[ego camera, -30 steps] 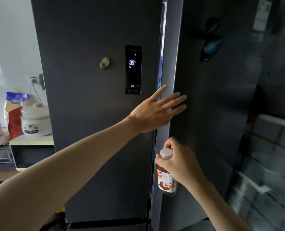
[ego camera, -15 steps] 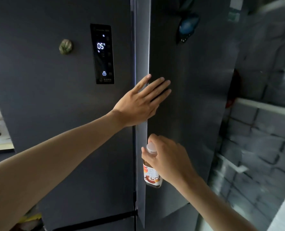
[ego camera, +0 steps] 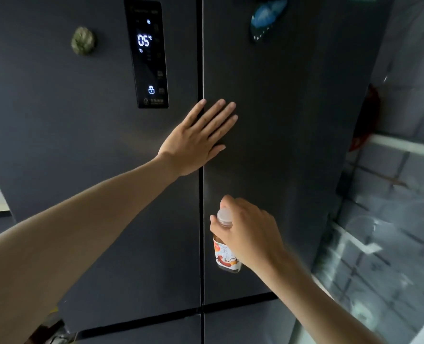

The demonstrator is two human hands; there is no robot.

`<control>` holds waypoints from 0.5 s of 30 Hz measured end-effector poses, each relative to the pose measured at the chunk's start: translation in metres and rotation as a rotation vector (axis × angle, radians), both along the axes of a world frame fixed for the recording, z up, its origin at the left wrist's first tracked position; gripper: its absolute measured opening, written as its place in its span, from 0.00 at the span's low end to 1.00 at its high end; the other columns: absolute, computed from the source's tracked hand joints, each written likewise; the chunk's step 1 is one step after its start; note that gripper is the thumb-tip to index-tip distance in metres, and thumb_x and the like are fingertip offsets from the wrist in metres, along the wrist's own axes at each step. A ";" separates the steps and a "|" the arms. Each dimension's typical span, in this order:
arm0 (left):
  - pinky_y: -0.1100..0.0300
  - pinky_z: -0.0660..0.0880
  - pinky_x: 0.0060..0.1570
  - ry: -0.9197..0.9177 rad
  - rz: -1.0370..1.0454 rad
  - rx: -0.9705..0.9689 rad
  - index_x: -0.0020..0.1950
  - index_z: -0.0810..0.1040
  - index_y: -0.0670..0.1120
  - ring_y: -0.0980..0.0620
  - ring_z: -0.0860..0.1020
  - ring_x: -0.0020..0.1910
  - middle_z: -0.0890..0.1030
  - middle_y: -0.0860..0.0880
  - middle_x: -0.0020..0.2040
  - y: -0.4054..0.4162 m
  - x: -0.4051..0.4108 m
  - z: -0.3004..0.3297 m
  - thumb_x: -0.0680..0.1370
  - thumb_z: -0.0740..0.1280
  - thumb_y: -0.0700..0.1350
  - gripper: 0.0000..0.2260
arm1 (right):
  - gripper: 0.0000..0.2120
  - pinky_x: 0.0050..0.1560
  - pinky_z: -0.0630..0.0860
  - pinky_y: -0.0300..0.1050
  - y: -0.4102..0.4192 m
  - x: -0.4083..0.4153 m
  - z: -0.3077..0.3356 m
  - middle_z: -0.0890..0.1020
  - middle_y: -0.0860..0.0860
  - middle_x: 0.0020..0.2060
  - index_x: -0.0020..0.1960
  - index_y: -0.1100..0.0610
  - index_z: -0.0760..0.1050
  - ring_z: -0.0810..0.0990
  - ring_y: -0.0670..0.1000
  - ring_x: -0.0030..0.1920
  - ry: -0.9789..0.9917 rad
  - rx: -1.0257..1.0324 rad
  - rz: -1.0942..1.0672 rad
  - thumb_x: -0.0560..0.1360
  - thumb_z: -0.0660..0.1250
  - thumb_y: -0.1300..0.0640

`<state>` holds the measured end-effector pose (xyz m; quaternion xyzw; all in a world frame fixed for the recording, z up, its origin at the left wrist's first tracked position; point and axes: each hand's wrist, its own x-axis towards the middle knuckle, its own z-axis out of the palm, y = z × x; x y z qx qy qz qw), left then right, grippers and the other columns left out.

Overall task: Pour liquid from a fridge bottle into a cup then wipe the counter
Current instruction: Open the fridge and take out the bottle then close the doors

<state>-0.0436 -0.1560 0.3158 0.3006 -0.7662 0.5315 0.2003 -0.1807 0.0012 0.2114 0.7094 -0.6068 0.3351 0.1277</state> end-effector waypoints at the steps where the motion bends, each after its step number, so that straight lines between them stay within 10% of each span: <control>1: 0.43 0.48 0.79 -0.003 0.008 0.005 0.82 0.39 0.44 0.44 0.43 0.82 0.42 0.44 0.83 0.000 0.000 -0.001 0.85 0.45 0.58 0.30 | 0.14 0.36 0.79 0.49 0.000 0.001 -0.002 0.77 0.46 0.36 0.43 0.50 0.68 0.80 0.52 0.35 -0.002 0.017 0.001 0.77 0.63 0.40; 15: 0.42 0.49 0.79 0.032 0.179 0.250 0.82 0.46 0.42 0.48 0.51 0.82 0.47 0.45 0.83 0.067 0.073 -0.011 0.84 0.53 0.53 0.31 | 0.14 0.35 0.79 0.47 0.039 0.016 0.014 0.78 0.45 0.34 0.41 0.48 0.68 0.79 0.47 0.34 -0.077 0.021 0.132 0.75 0.66 0.39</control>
